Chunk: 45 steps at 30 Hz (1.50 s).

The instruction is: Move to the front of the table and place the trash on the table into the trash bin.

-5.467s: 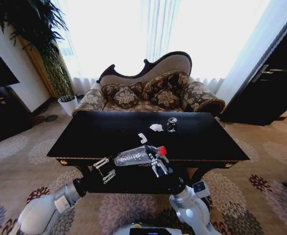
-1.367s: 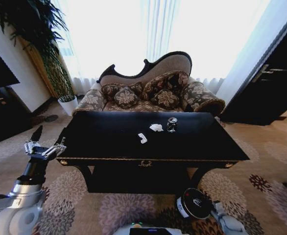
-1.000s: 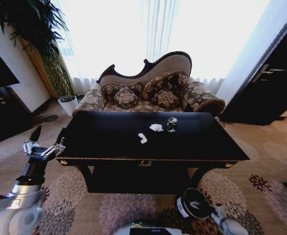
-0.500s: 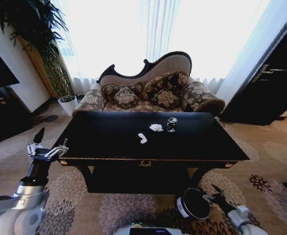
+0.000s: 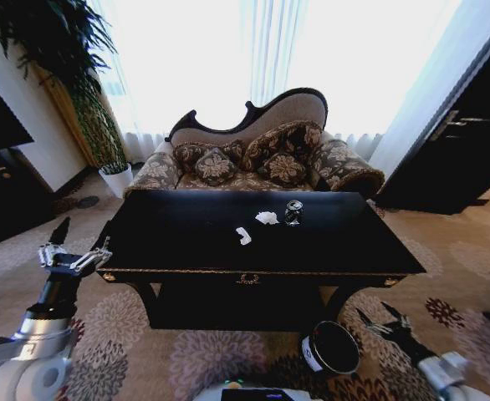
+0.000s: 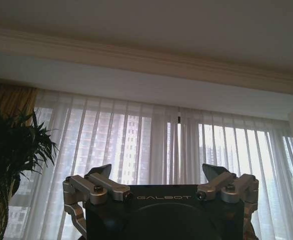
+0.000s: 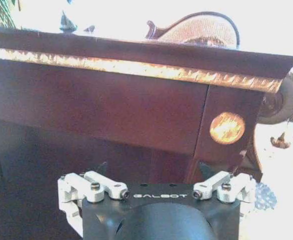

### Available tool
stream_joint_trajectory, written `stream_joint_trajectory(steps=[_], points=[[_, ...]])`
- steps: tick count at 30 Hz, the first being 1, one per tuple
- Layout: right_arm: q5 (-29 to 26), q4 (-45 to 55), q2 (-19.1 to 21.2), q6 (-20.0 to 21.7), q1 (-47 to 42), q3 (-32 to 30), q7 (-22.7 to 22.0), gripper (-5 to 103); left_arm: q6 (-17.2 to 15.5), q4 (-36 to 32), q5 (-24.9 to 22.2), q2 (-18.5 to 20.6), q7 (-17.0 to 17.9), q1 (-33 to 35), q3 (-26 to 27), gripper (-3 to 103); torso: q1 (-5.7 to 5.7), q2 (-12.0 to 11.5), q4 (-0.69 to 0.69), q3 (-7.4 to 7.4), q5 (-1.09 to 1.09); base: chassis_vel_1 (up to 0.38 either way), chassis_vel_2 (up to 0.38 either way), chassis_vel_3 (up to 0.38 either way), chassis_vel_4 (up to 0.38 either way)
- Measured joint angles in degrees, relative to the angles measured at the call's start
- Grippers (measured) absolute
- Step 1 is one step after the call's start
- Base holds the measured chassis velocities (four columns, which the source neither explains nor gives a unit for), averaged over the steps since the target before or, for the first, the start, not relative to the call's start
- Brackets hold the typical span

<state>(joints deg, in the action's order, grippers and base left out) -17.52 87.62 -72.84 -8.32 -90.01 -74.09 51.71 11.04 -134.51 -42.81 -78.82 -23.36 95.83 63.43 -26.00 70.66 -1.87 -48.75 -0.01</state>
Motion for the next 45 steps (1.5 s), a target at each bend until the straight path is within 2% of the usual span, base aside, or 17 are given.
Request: stream_joint_trajectory(steps=[9, 16, 23, 26, 27, 29, 30, 31, 34, 35, 39, 40, 42, 43, 45], points=[[-4.4, 4.7, 1.3, -0.2, -0.6, -4.6, 3.1, 100, 0.0, -0.6, 0.3, -0.9, 0.0, 0.4, 0.4, 100, 0.00, 0.0, 0.01, 0.00, 0.00, 0.000, 0.000, 0.000, 0.000], [-6.7, 8.3, 2.9, 0.4, -1.0, -10.5, 5.1, 100, -0.1, -0.3, 0.5, -0.9, 0.1, 0.1, 0.2, 100, 0.00, 0.0, 0.00, 0.00, 0.00, 0.000, 0.000, 0.000, 0.000], [-11.0, 10.0, 3.5, 1.7, -1.6, -12.3, 4.6, 100, -0.2, 0.2, 0.5, -0.7, 0.1, -0.3, 0.0, 100, 0.00, 0.0, 0.00, 0.00, 0.00, 0.000, 0.000, 0.000, 0.000], [-14.6, 13.2, 3.6, 3.7, -1.6, -11.2, 0.7, 100, -0.2, 0.3, 0.5, -0.7, 0.2, -0.5, -0.3, 100, 0.00, 0.0, -0.01, 0.00, 0.00, 0.000, 0.000, 0.000, 0.000], [-14.6, 13.2, 3.6, 3.7, -1.6, -11.2, 0.7, 100, -0.2, 0.3, 0.5, -0.7, 0.2, -0.5, -0.3, 100, 0.00, 0.0, -0.01, 0.00, 0.00, 0.000, 0.000, 0.000, 0.000], [-17.8, 16.9, 4.1, 5.1, -1.4, -8.0, -5.2, 100, -0.2, 0.4, 0.3, -0.6, 0.6, -0.5, -0.1, 100, 0.00, 0.0, 0.00, 0.00, 0.00, 0.000, 0.000, 0.000, 0.000], [-18.5, 18.0, 4.5, 5.3, -1.3, -6.9, -7.1, 100, -0.2, 0.4, 0.2, -0.4, 0.7, -0.5, 0.0, 100, 0.00, 0.0, 0.00, 0.00, 0.00, 0.000, 0.000, 0.000, 0.000], [-18.5, 18.0, 4.5, 5.3, -1.3, -6.9, -7.1, 100, -0.2, 0.4, 0.2, -0.4, 0.7, -0.5, 0.0, 100, 0.00, 0.0, 0.00, 0.00, 0.00, 0.000, 0.000, 0.000, 0.000], [-21.2, 22.7, 7.3, 6.3, -0.1, -1.8, -14.6, 100, -0.2, 0.4, -0.8, 0.3, 0.9, -0.5, 1.3, 100, 0.00, 0.0, 0.00, -0.01, 0.00, 0.000, 0.000, 0.000, 0.000], [-21.2, 22.7, 7.3, 6.3, -0.1, -1.8, -14.6, 100, -0.2, 0.4, -0.8, 0.3, 0.9, -0.5, 1.3, 100, 0.00, 0.0, 0.00, -0.01, 0.00, 0.000, 0.000, 0.000, 0.000], [-25.7, 29.0, 12.4, 8.8, 2.2, 6.3, -27.9, 100, -0.2, 0.5, -2.0, 1.0, 1.0, -0.4, 2.9, 100, 0.00, 0.0, 0.01, -0.01, -0.01, 0.000, 0.000, 0.000, 0.000], [-25.7, 29.0, 12.4, 8.8, 2.2, 6.3, -27.9, 100, -0.2, 0.5, -2.0, 1.0, 1.0, -0.4, 2.9, 100, 0.00, 0.0, 0.01, -0.01, -0.01, 0.000, 0.000, 0.000, 0.000], [-27.9, 32.1, 15.1, 9.5, 3.4, 11.8, -33.8, 100, -0.1, 0.7, -2.4, 1.4, 1.1, -0.3, 3.4, 100, 0.00, 0.0, 0.02, -0.01, -0.01, 0.000, 0.000, 0.000, 0.000], [-27.9, 32.1, 15.1, 9.5, 3.4, 11.8, -33.8, 100, -0.1, 0.7, -2.4, 1.4, 1.1, -0.3, 3.4, 100, 0.00, 0.0, 0.02, -0.01, -0.01, 0.000, 0.000, 0.000, 0.000], [-29.6, 34.1, 17.0, 10.4, 4.4, 15.7, -37.6, 100, -0.2, 0.9, -2.6, 1.3, 1.5, -0.6, 3.6, 100, 0.00, 0.0, 0.01, -0.01, -0.01, 0.000, 0.000, 0.000, 0.000]])
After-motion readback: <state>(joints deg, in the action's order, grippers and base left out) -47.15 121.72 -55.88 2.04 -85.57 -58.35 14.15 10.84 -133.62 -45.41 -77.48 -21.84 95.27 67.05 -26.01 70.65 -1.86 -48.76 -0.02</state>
